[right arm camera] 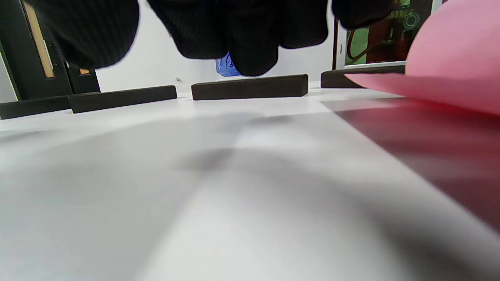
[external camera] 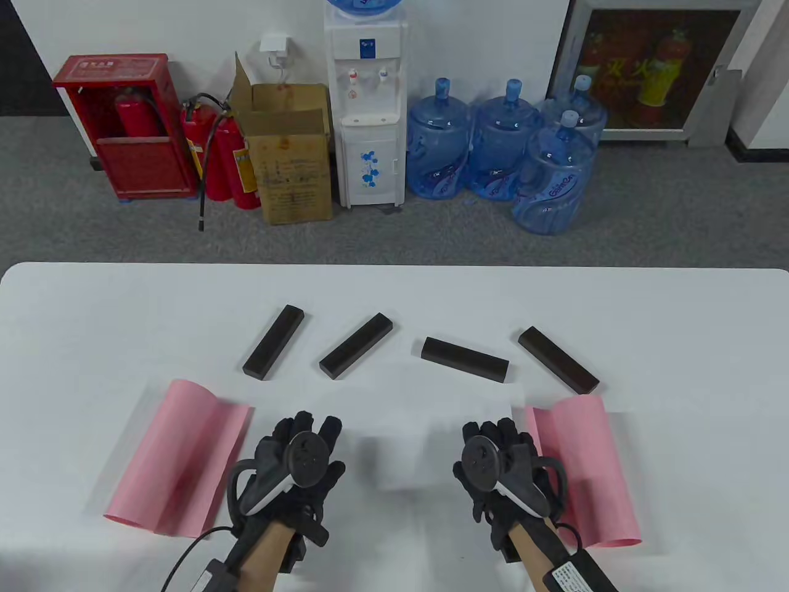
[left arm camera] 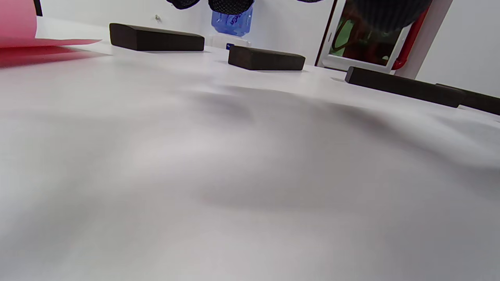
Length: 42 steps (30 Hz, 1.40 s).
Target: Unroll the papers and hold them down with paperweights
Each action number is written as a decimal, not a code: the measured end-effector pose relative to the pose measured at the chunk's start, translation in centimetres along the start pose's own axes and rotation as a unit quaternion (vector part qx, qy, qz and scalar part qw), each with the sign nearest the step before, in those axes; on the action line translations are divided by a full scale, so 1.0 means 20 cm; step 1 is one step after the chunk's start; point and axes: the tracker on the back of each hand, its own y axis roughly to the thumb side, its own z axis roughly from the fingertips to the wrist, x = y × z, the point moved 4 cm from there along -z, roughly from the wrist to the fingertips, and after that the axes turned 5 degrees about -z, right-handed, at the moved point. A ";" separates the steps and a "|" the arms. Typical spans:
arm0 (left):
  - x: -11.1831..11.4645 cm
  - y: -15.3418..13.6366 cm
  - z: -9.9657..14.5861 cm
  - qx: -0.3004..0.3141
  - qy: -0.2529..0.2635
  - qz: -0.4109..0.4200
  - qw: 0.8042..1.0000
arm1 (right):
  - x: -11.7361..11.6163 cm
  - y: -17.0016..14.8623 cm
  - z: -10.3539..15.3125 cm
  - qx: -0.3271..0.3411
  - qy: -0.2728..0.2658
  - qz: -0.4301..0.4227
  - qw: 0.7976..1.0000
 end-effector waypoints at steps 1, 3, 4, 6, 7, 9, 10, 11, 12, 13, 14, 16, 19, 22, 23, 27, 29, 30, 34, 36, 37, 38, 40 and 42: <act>0.01 0.00 0.00 -0.001 -0.003 0.001 1.000 | 0.00 0.00 0.00 -0.001 0.002 0.002 1.000; 0.01 -0.01 0.00 -0.002 -0.006 0.000 1.000 | 0.00 0.00 0.00 -0.002 0.004 0.002 1.000; 0.01 -0.01 0.00 -0.002 -0.007 -0.001 1.000 | 0.00 0.00 0.00 -0.002 0.005 0.002 1.000; 0.01 0.00 0.00 -0.002 -0.009 -0.002 1.000 | 0.00 0.00 0.00 -0.004 0.007 0.001 1.000; 0.01 0.00 0.00 -0.001 -0.012 -0.002 1.000 | 0.00 -0.01 0.00 -0.004 0.008 0.001 1.000; 0.01 0.00 0.00 -0.001 -0.015 -0.003 1.000 | 0.00 -0.01 0.00 -0.004 0.009 0.002 1.000; 0.01 0.00 0.00 -0.001 -0.015 -0.003 1.000 | 0.00 -0.01 0.00 -0.005 0.010 0.002 1.000; 0.01 0.00 0.00 -0.001 -0.015 -0.003 1.000 | 0.00 -0.01 0.00 -0.006 0.011 0.003 1.000; 0.01 0.00 0.00 -0.002 -0.015 -0.002 1.000 | 0.00 -0.01 0.00 -0.006 0.011 0.003 1.000; 0.01 0.00 0.00 -0.002 -0.014 -0.002 1.000 | 0.00 0.00 0.00 -0.005 0.011 0.003 1.000; 0.01 0.00 0.00 -0.002 -0.014 -0.001 1.000 | 0.00 0.00 0.00 -0.003 0.011 0.004 1.000; 0.01 0.00 -0.01 -0.001 -0.013 -0.001 1.000 | 0.01 0.02 0.00 0.002 0.012 0.001 1.000; 0.01 0.00 -0.01 0.000 -0.012 -0.001 1.000 | 0.04 0.04 -0.01 0.008 0.013 -0.015 1.000; 0.01 -0.01 -0.01 0.000 -0.012 0.002 1.000 | 0.07 0.05 0.00 0.009 0.009 -0.007 1.000; 0.01 -0.01 -0.01 -0.001 -0.011 0.003 1.000 | 0.08 0.06 0.00 0.006 0.010 -0.003 1.000; 0.01 -0.01 -0.01 0.000 -0.009 0.004 1.000 | 0.16 0.05 -0.01 -0.007 0.011 -0.012 1.000; 0.01 -0.01 -0.01 0.001 -0.009 0.004 1.000 | 0.22 0.02 -0.02 -0.022 0.006 -0.036 0.999; 0.01 -0.01 -0.01 0.001 -0.009 0.004 1.000 | 0.26 -0.01 -0.02 -0.031 0.004 -0.047 0.998; 0.01 -0.01 -0.01 0.002 -0.011 0.006 1.000 | 0.40 -0.16 -0.04 -0.075 -0.011 -0.054 0.996; 0.01 -0.01 -0.01 0.002 -0.013 0.006 1.000 | 0.48 -0.31 -0.03 -0.116 -0.022 -0.032 0.992; 0.01 -0.01 -0.01 0.002 -0.013 0.006 1.000 | 0.49 -0.36 -0.03 -0.130 -0.022 -0.021 0.991; 0.01 -0.01 -0.01 0.002 -0.013 0.006 1.000 | 0.51 -0.44 -0.02 -0.151 -0.018 -0.005 0.988; 0.01 -0.01 -0.01 0.003 -0.014 0.007 1.000 | 0.51 -0.58 0.00 -0.194 0.005 0.020 0.981; 0.01 -0.01 -0.01 0.003 -0.015 0.007 1.000 | 0.48 -0.76 0.04 -0.250 0.036 0.012 0.968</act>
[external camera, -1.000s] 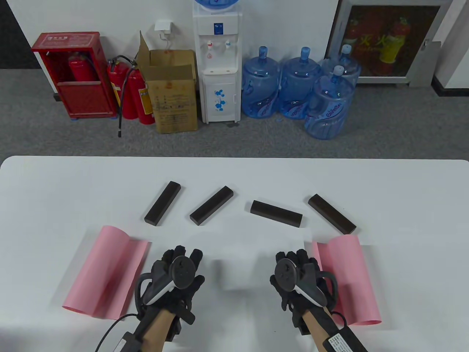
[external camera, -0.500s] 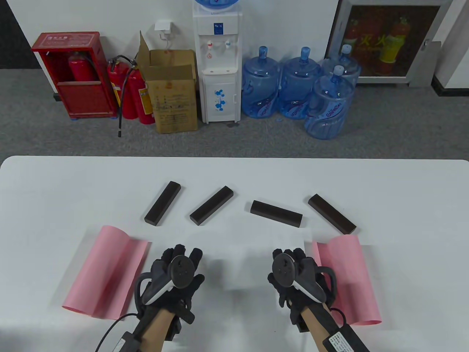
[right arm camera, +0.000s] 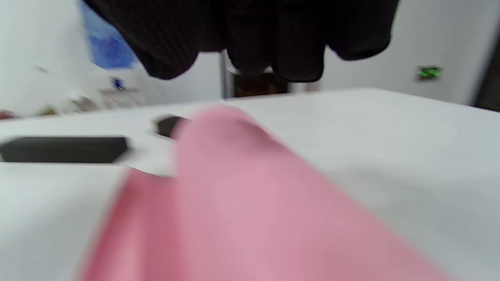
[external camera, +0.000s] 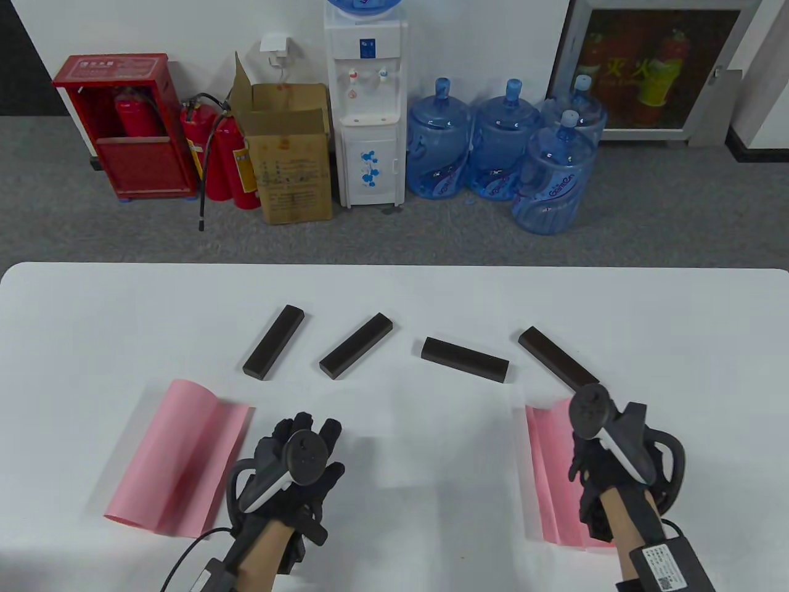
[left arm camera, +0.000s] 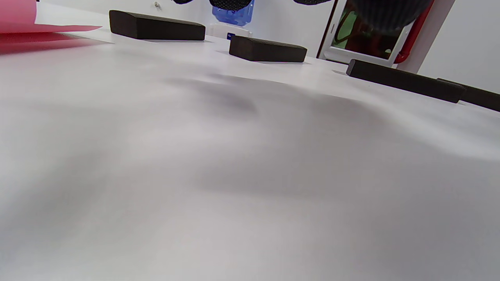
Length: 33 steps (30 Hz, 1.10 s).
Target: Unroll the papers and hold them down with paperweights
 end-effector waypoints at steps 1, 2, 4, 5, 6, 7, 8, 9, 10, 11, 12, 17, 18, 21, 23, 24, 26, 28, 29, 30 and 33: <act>0.00 0.00 0.00 0.000 -0.006 0.000 1.000 | -0.02 -0.09 -0.02 -0.023 0.008 -0.018 1.000; 0.01 0.00 -0.01 0.000 -0.012 0.001 1.000 | -0.04 -0.15 -0.03 -0.036 0.018 -0.042 0.998; 0.01 0.00 -0.01 -0.001 -0.011 0.005 1.000 | -0.11 -0.24 -0.05 -0.049 0.054 -0.082 0.994; 0.01 0.00 -0.01 -0.001 -0.011 0.006 1.000 | -0.14 -0.25 -0.05 -0.049 0.065 -0.089 0.993; 0.01 0.00 -0.01 -0.001 -0.012 0.006 1.000 | -0.18 -0.27 -0.05 -0.049 0.080 -0.096 0.991; 0.01 0.00 -0.01 -0.002 -0.013 0.005 1.000 | -0.20 -0.27 -0.05 -0.046 0.087 -0.098 0.990; 0.01 0.00 -0.01 -0.002 -0.012 0.004 1.000 | -0.23 -0.27 -0.04 -0.042 0.093 -0.100 0.990; 0.01 0.00 -0.01 -0.002 -0.012 0.004 1.000 | -0.25 -0.26 -0.04 -0.037 0.097 -0.102 0.989; 0.01 0.00 -0.01 -0.002 -0.013 0.003 1.000 | -0.29 -0.24 -0.04 -0.029 0.105 -0.107 0.988; 0.01 0.00 -0.01 -0.002 -0.013 0.003 1.000 | -0.30 -0.22 -0.04 -0.026 0.111 -0.110 0.987; 0.01 0.00 -0.01 -0.002 -0.013 0.003 1.000 | -0.33 -0.20 -0.03 -0.021 0.121 -0.117 0.986; 0.02 0.00 -0.01 -0.003 -0.015 0.002 1.000 | -0.40 -0.06 -0.01 0.003 0.124 -0.129 0.984; 0.02 0.00 -0.01 -0.002 -0.015 0.003 1.000 | -0.40 -0.03 0.00 0.008 0.109 -0.115 0.987; 0.02 0.00 -0.01 -0.001 -0.015 0.002 1.000 | -0.39 0.05 0.02 0.017 0.094 -0.101 0.990; 0.02 0.00 -0.01 -0.001 -0.015 0.002 1.000 | -0.38 0.12 0.04 0.031 0.093 -0.104 0.990; 0.02 0.00 -0.01 -0.001 -0.015 0.001 1.000 | -0.36 0.14 0.05 0.036 0.087 -0.102 0.990; 0.02 0.01 -0.01 0.001 -0.015 0.001 1.000 | -0.31 0.23 0.09 0.063 0.063 -0.112 0.990; 0.02 0.01 -0.01 0.001 -0.015 0.002 1.000 | -0.26 0.29 0.12 0.082 0.051 -0.130 0.987; 0.02 0.01 -0.01 0.002 -0.016 0.002 1.000 | -0.22 0.35 0.15 0.102 0.043 -0.162 0.981; 0.02 0.01 -0.01 0.002 -0.017 0.002 1.000 | -0.20 0.38 0.16 0.110 0.041 -0.184 0.976; 0.02 0.01 -0.01 0.005 -0.018 0.005 1.000 | -0.17 0.48 0.22 0.135 0.050 -0.287 0.947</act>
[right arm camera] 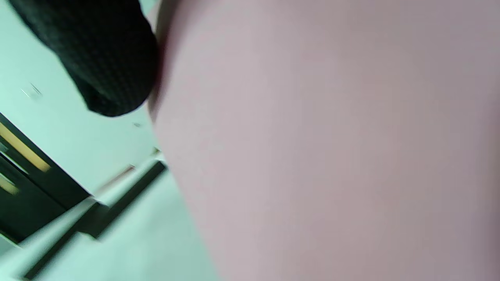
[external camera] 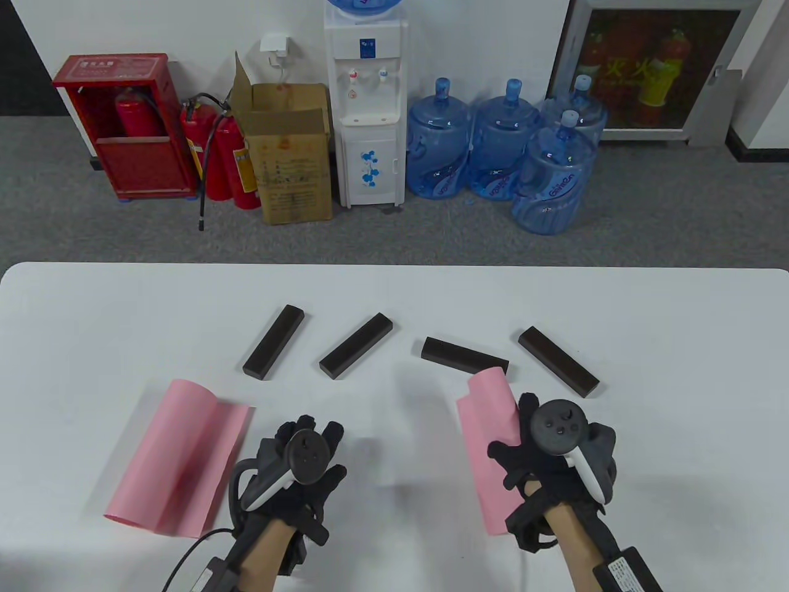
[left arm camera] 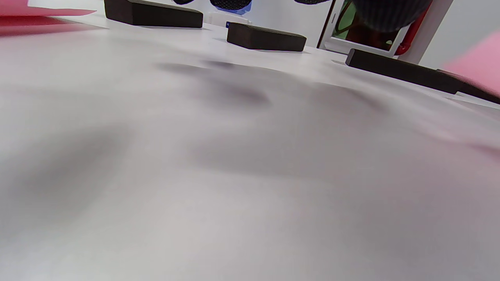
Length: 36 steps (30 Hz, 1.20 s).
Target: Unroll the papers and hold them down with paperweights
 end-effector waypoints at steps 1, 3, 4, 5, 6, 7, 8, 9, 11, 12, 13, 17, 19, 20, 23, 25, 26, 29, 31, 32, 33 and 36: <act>0.00 0.00 0.00 0.001 0.000 0.001 1.000 | -0.01 0.01 0.00 0.003 0.002 -0.025 1.000; 0.00 0.02 0.01 0.005 -0.001 0.002 1.000 | -0.08 0.01 0.00 -0.003 0.012 -0.086 0.996; 0.00 0.02 0.01 0.007 -0.001 0.003 1.000 | -0.12 -0.01 -0.01 -0.011 0.020 -0.108 0.994; 0.00 0.03 0.01 0.009 -0.002 0.003 1.000 | -0.16 -0.03 -0.01 -0.023 0.031 -0.117 0.992; 0.01 0.04 0.01 0.013 -0.004 0.003 1.000 | -0.21 -0.07 -0.02 -0.036 0.043 -0.126 0.991; 0.01 0.05 0.01 0.014 -0.005 0.002 1.000 | -0.24 -0.10 -0.03 -0.044 0.049 -0.131 0.989; 0.01 0.06 0.01 0.017 -0.007 0.001 1.000 | -0.28 -0.15 -0.04 -0.061 0.060 -0.137 0.987; 0.01 0.07 0.01 0.019 -0.009 -0.001 1.000 | -0.30 -0.18 -0.05 -0.070 0.064 -0.136 0.986; 0.02 0.10 0.01 0.024 -0.015 -0.004 1.000 | -0.32 -0.23 -0.06 -0.078 0.045 -0.133 0.987; 0.03 0.12 0.01 0.026 -0.016 -0.005 1.000 | -0.32 -0.24 -0.06 -0.080 0.038 -0.130 0.988; 0.03 0.15 0.01 0.030 -0.017 -0.006 0.999 | -0.32 -0.25 -0.06 -0.081 0.033 -0.119 0.989; 0.02 0.27 0.01 0.045 -0.025 0.013 0.999 | -0.32 -0.27 -0.06 -0.091 0.043 -0.116 0.988; 0.03 0.36 -0.01 0.048 -0.042 0.021 0.998 | -0.32 -0.27 -0.06 -0.094 0.044 -0.119 0.987; 0.04 0.41 -0.03 0.046 -0.055 0.013 0.997 | -0.32 -0.27 -0.06 -0.095 0.046 -0.120 0.987; 0.08 0.58 -0.08 0.045 -0.117 -0.027 0.992 | -0.32 -0.28 -0.05 -0.097 0.051 -0.123 0.986; 0.12 0.66 -0.11 0.034 -0.132 -0.022 0.990 | -0.32 -0.29 -0.05 -0.099 0.053 -0.127 0.986; 0.14 0.69 -0.12 0.027 -0.135 -0.027 0.990 | -0.32 -0.29 -0.05 -0.101 0.055 -0.126 0.985; 0.20 0.76 -0.15 0.032 -0.146 -0.076 0.986 | -0.31 -0.30 -0.04 -0.105 0.063 -0.128 0.984; 0.22 0.78 -0.16 0.034 -0.141 -0.109 0.983 | -0.31 -0.30 -0.04 -0.107 0.063 -0.126 0.984; 0.23 0.78 -0.16 0.036 -0.139 -0.115 0.983 | -0.31 -0.30 -0.03 -0.107 0.062 -0.125 0.984; 0.23 0.79 -0.16 0.038 -0.135 -0.108 0.984 | -0.31 -0.30 -0.03 -0.108 0.059 -0.117 0.985; 0.24 0.78 -0.16 0.040 -0.143 -0.084 0.985 | -0.30 -0.27 -0.02 -0.101 0.037 -0.068 0.992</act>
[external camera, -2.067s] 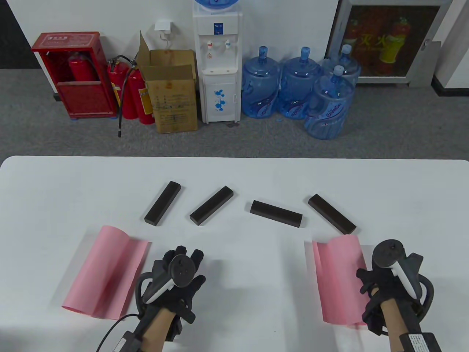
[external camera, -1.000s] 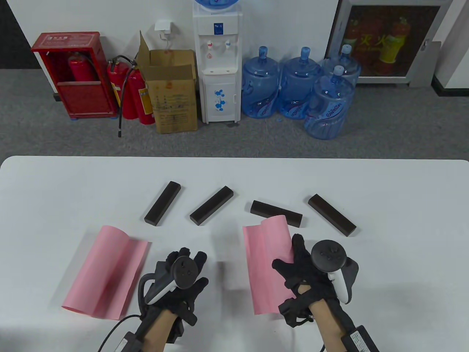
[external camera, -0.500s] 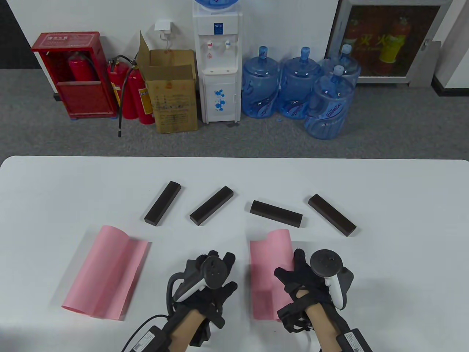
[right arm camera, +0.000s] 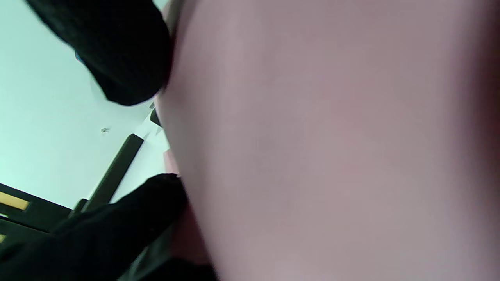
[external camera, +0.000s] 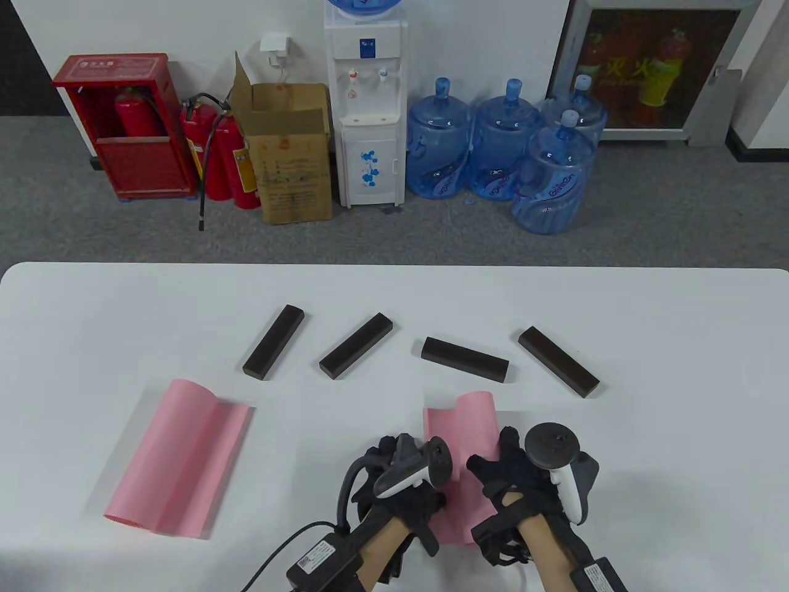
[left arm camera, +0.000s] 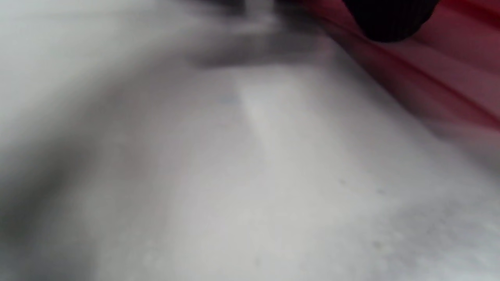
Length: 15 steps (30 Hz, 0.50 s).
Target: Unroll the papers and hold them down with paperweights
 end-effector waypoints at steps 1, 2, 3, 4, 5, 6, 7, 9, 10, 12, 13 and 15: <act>0.00 0.00 0.00 0.002 0.001 0.002 1.000 | 0.00 0.01 0.01 0.004 -0.008 0.020 1.000; 0.00 -0.01 0.00 0.003 0.001 0.005 1.000 | 0.00 0.04 0.03 0.014 -0.022 0.059 0.998; 0.00 -0.01 0.00 0.004 0.000 0.005 1.000 | -0.01 0.07 0.04 0.025 -0.033 0.103 0.994; 0.01 -0.01 0.00 0.004 0.000 0.005 1.000 | -0.01 0.09 0.06 0.032 -0.040 0.145 0.988; 0.00 -0.01 0.00 0.004 -0.001 0.004 1.000 | -0.02 0.12 0.08 0.043 -0.057 0.190 0.979; 0.00 -0.01 0.00 0.004 -0.001 0.004 1.000 | -0.03 0.14 0.09 0.059 -0.073 0.225 0.970; 0.00 -0.01 0.00 0.005 0.000 0.004 1.000 | -0.06 0.18 0.11 0.082 -0.091 0.268 0.956; 0.01 -0.01 0.00 0.006 0.001 0.005 1.000 | -0.09 0.21 0.13 0.110 -0.099 0.316 0.937; 0.01 -0.01 0.00 0.007 0.001 0.006 1.000 | -0.13 0.24 0.14 0.138 -0.088 0.333 0.929; 0.01 -0.01 0.00 0.007 0.001 0.007 1.000 | -0.16 0.26 0.16 0.179 -0.083 0.352 0.915; 0.01 -0.01 0.00 0.007 0.001 0.006 1.000 | -0.20 0.28 0.16 0.208 -0.061 0.362 0.907; 0.01 -0.01 0.00 0.007 0.001 0.004 1.000 | -0.23 0.28 0.16 0.227 -0.033 0.383 0.895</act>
